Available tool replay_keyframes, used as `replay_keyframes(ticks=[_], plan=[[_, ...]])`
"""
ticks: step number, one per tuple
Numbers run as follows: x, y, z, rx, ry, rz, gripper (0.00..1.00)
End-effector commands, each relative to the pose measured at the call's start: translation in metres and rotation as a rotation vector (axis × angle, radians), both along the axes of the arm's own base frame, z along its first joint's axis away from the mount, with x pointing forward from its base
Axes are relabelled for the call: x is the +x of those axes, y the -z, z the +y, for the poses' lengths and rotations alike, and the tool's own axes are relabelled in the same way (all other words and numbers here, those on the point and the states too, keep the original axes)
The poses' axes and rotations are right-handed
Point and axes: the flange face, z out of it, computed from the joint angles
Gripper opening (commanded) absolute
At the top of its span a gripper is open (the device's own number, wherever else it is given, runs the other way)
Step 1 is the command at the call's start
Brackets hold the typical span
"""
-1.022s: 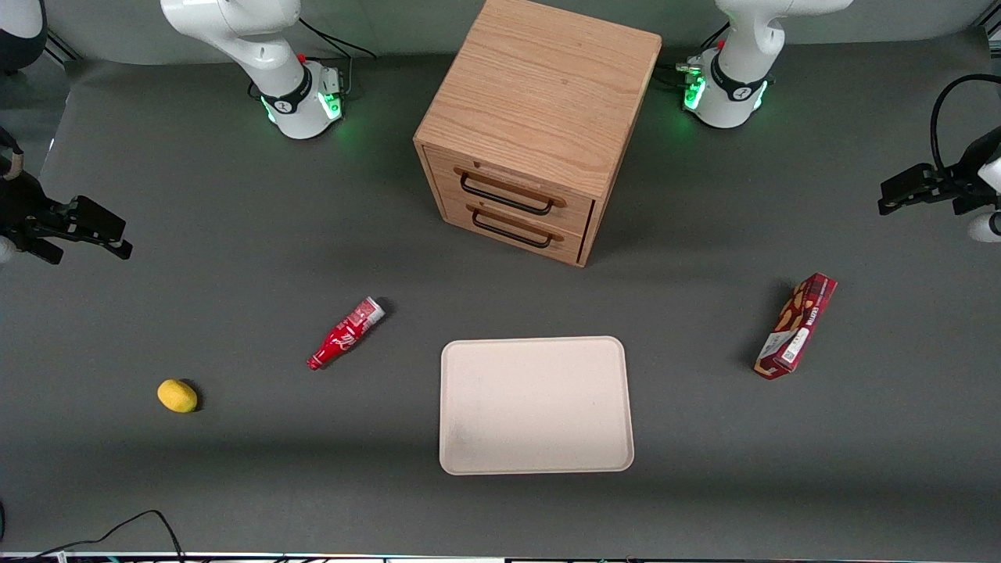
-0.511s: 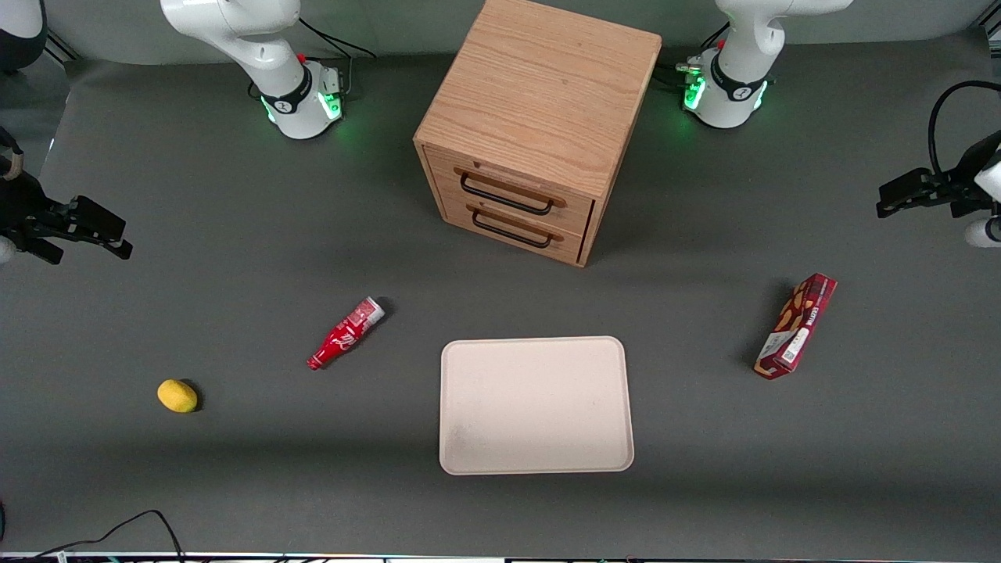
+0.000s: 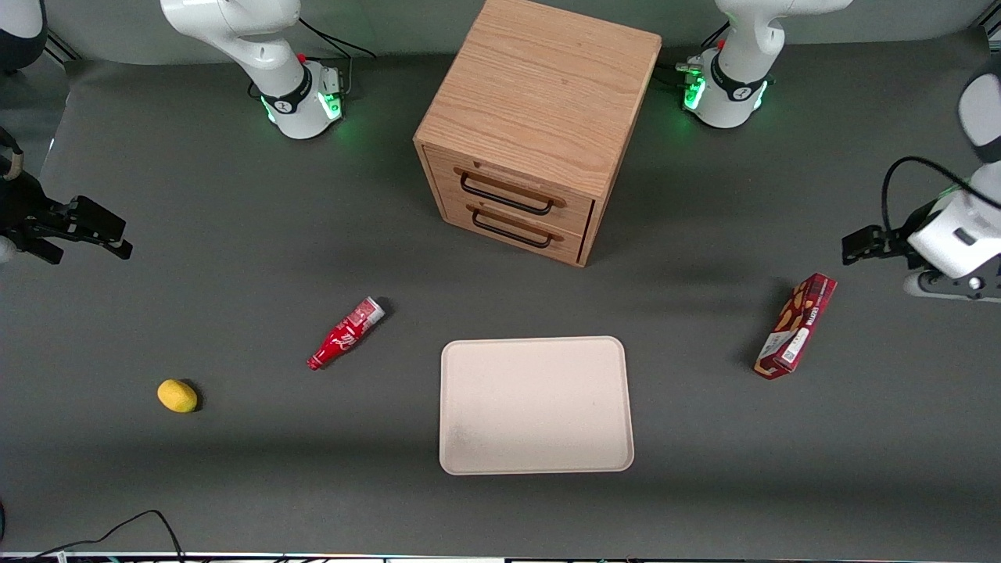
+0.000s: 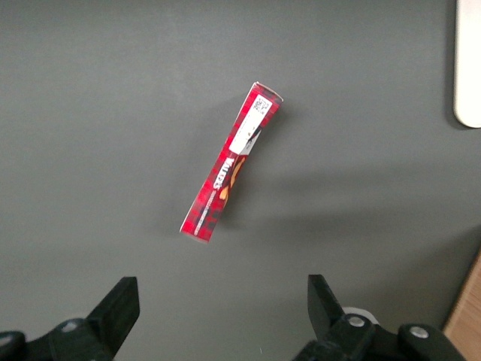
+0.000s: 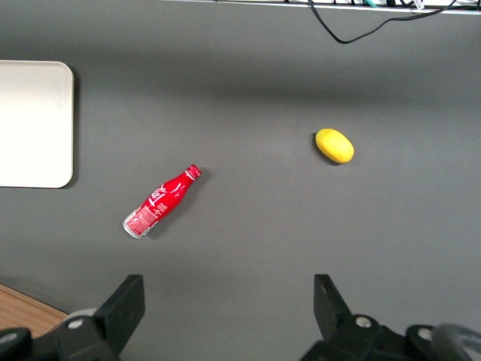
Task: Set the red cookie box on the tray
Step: 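Move the open left gripper down over the red cookie box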
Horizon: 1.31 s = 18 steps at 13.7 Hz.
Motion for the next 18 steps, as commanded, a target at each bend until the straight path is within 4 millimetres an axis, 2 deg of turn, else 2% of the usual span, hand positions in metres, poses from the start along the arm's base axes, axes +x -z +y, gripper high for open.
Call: replay_keyframes(ticks=[1,6,9,13,16,17,18], plan=[[-0.015,0.043,0.000,0.001,0.053,-0.050,1.00],[-0.014,0.133,-0.003,0.002,0.132,-0.098,1.00],[-0.007,0.177,-0.002,0.006,0.215,-0.137,1.00],[0.002,0.212,0.013,0.018,0.277,-0.181,1.00],[0.004,0.228,0.011,0.021,0.283,-0.197,1.00],[0.004,0.229,0.011,0.021,0.284,-0.196,0.95],[0.004,0.230,0.011,0.020,0.283,-0.194,0.84]])
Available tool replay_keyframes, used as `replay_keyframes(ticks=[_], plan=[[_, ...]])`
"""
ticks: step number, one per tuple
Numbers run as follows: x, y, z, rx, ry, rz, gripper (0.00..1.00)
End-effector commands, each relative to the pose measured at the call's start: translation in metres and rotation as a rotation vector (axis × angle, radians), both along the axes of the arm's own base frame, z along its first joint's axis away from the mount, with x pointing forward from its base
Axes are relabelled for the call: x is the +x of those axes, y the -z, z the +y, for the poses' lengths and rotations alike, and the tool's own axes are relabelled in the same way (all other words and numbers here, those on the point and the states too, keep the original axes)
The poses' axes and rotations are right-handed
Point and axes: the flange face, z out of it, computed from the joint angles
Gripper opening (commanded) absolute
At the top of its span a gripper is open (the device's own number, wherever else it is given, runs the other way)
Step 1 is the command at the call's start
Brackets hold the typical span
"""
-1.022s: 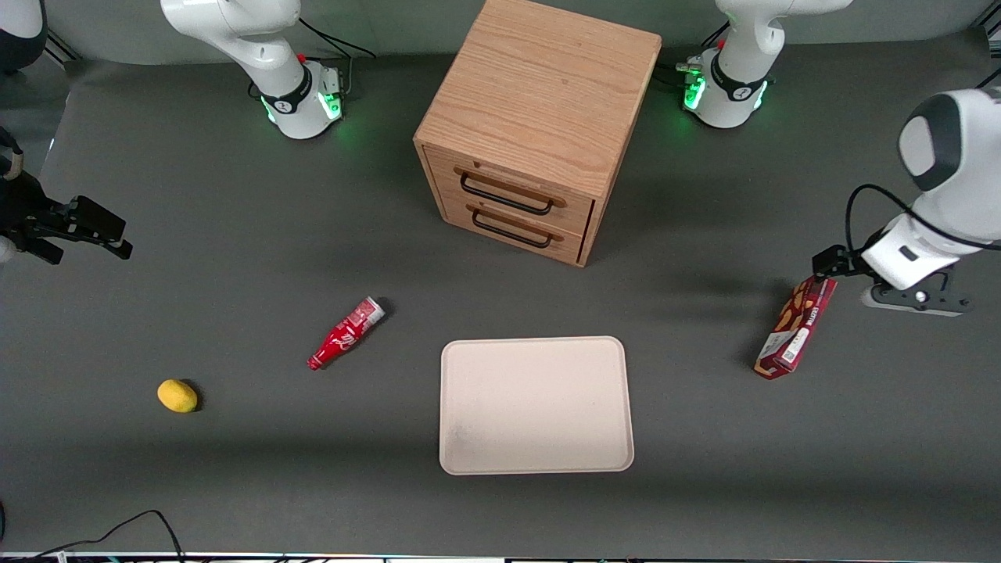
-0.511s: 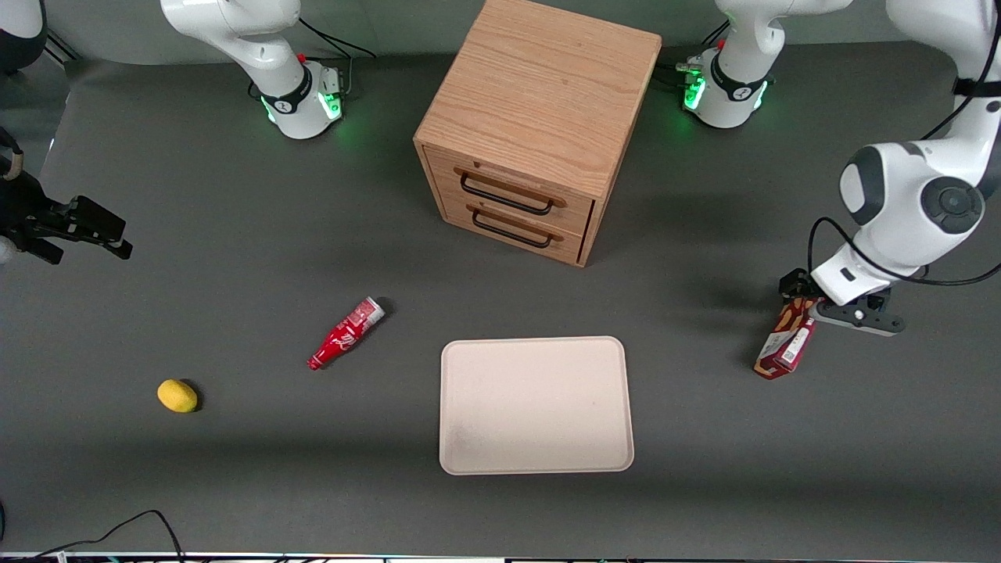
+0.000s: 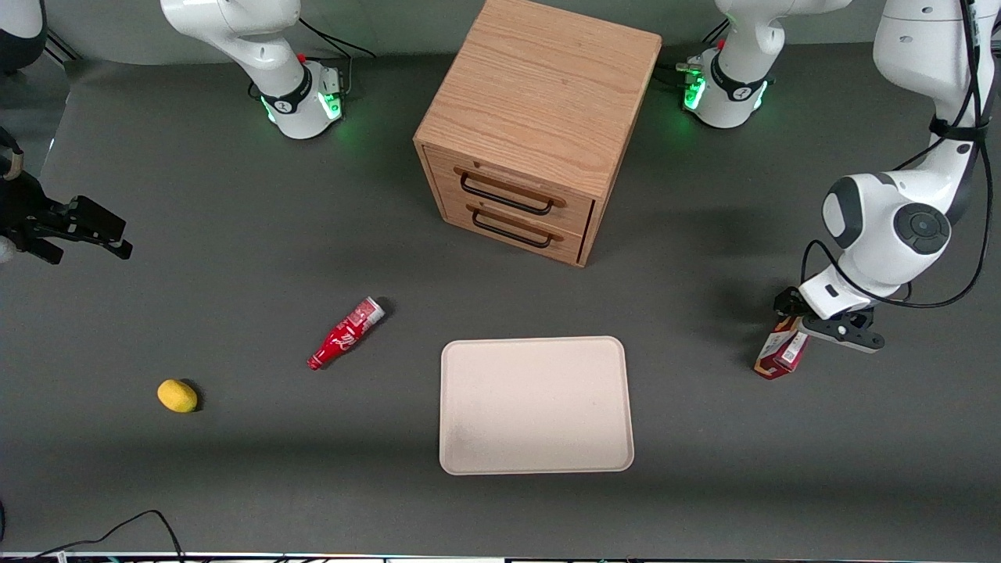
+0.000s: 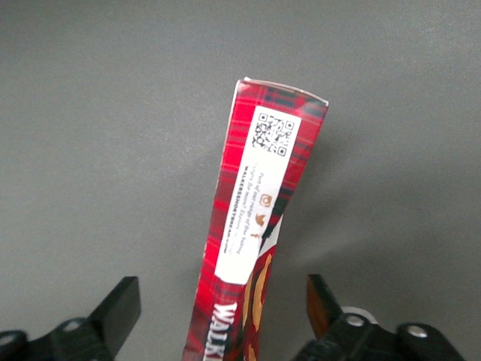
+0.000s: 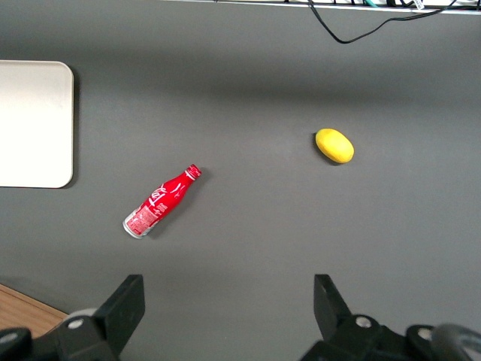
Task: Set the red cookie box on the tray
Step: 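Close the left gripper on the end of the red cookie box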
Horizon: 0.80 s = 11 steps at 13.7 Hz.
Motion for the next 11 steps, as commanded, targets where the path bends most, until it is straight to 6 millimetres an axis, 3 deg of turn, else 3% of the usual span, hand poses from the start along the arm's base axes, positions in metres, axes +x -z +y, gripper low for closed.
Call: replay_keyframes(ticks=[1,4,5,11], plan=[[0.001,-0.001,0.000,-0.004,0.016,-0.012,0.67],[0.001,-0.001,0.001,-0.004,0.014,-0.012,0.05],[0.001,-0.001,0.001,-0.004,0.014,-0.012,0.00],[0.001,-0.013,0.005,-0.005,0.014,-0.018,0.00]])
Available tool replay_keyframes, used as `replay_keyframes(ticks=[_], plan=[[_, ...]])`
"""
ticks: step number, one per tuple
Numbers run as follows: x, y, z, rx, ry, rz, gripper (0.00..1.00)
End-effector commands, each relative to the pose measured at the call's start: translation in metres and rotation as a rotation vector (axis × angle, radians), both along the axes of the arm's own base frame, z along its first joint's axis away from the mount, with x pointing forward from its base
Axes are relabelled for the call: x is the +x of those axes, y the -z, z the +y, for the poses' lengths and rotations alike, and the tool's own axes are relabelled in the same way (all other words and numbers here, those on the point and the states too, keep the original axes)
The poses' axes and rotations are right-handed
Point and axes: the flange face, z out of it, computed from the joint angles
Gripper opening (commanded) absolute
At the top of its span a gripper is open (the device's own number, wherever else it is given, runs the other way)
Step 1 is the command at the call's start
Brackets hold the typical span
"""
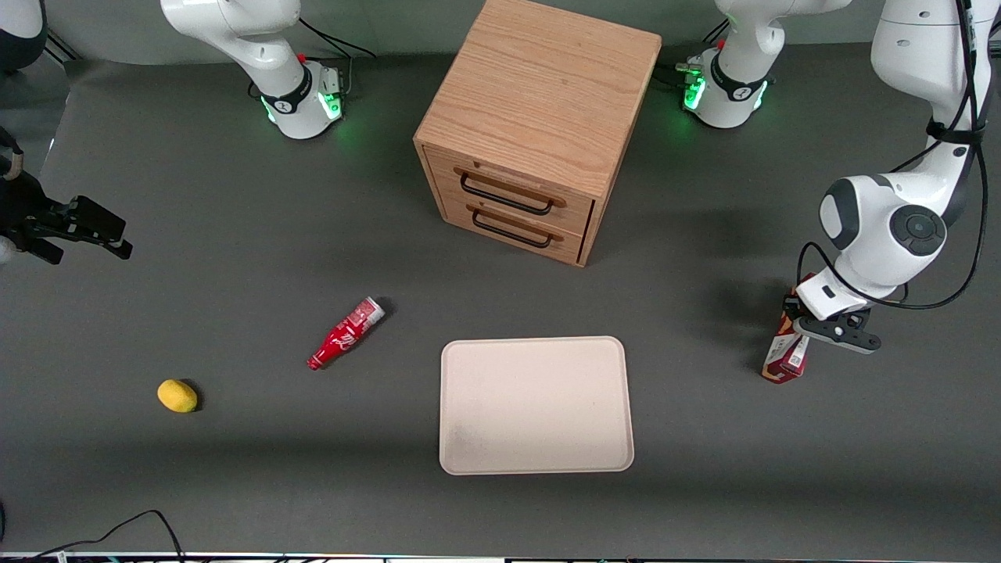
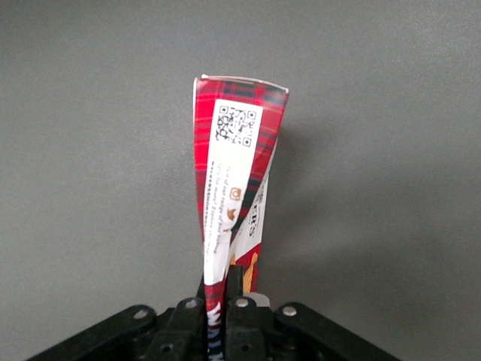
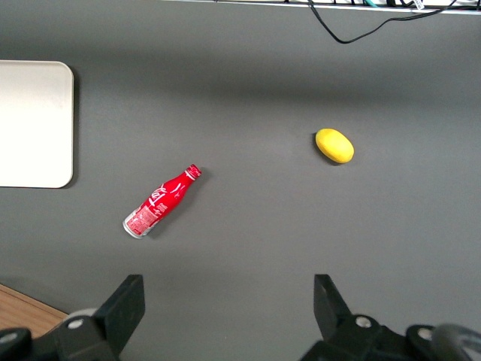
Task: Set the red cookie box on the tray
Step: 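Lift the red cookie box upright with the left gripper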
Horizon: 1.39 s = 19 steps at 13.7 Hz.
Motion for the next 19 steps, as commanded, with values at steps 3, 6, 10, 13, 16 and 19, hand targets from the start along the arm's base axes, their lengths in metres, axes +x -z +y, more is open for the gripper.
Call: replay_keyframes(ticks=[3,6,10,13,16,19], plan=[[-0.003,-0.060,0.005,-0.013,0.014,0.027,0.00],[-0.002,-0.139,0.004,-0.063,-0.016,0.090,0.00],[-0.009,-0.252,0.004,-0.106,-0.038,0.184,0.00],[-0.013,-0.321,0.002,-0.112,-0.083,0.227,0.00],[-0.006,-0.350,-0.028,-0.108,-0.136,0.195,0.00],[0.009,-0.354,-0.107,-0.113,-0.223,0.171,0.00]])
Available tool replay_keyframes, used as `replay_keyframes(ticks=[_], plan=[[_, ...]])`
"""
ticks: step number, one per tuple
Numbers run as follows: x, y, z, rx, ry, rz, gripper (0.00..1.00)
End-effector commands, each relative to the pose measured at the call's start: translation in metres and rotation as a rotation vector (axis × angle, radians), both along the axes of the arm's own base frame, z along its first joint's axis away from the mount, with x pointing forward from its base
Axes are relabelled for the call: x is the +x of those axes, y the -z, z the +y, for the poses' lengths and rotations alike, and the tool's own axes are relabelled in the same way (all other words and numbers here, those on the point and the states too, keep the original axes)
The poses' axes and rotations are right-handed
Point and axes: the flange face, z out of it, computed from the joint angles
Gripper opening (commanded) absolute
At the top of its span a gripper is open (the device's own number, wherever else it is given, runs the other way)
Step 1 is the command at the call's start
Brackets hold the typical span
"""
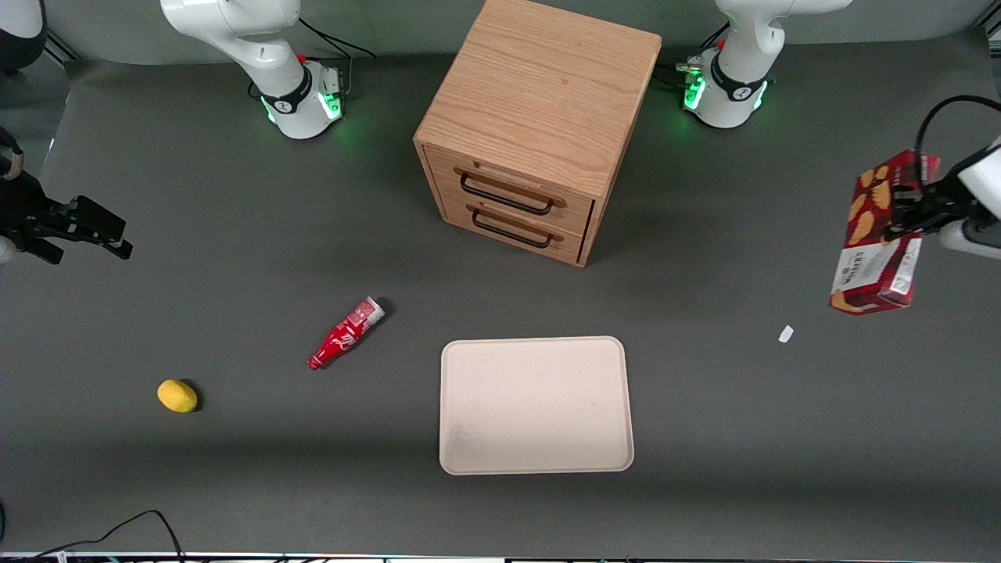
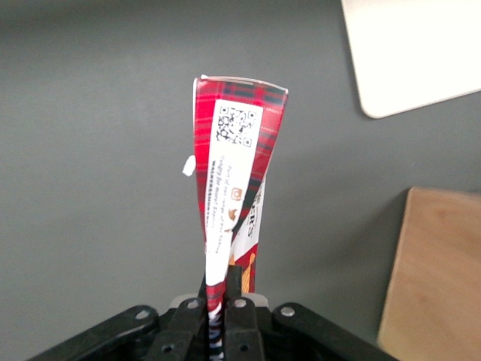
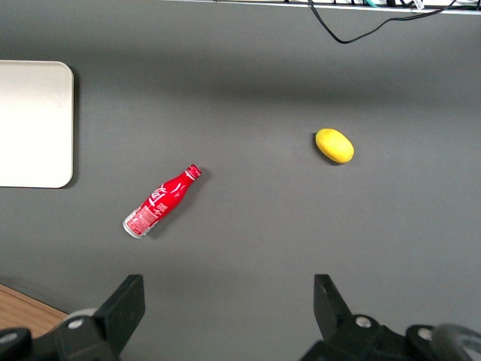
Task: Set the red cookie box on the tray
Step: 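Carry the upright box over the white tray with the left gripper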
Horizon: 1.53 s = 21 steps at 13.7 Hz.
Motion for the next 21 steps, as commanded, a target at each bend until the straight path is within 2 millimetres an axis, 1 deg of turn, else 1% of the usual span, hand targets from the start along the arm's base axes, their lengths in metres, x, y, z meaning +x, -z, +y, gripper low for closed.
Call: replay_keyframes(ticks=[1,3,4,5,6,8,10,11,13,14,17,18,21], plan=[[0.027,0.001,-0.075,-0.004,-0.096,0.005,0.00],[0.054,0.017,-0.128,-0.025,-0.168,0.016,0.00],[0.069,0.028,-0.147,-0.041,-0.202,0.019,0.00],[0.083,0.038,-0.171,-0.054,-0.235,0.008,0.00],[0.096,0.052,-0.190,-0.053,-0.260,-0.007,0.00],[0.120,0.091,-0.214,-0.044,-0.301,-0.040,0.00],[0.135,0.131,-0.245,-0.040,-0.315,-0.100,0.00],[0.146,0.152,-0.250,-0.034,-0.330,-0.131,0.00],[0.151,0.188,-0.280,-0.031,-0.332,-0.172,0.00],[0.153,0.202,-0.286,-0.024,-0.339,-0.182,0.00],[0.154,0.236,-0.303,-0.031,-0.326,-0.193,0.00],[0.156,0.248,-0.302,-0.025,-0.333,-0.201,0.00],[0.156,0.273,-0.313,-0.015,-0.331,-0.221,0.00]])
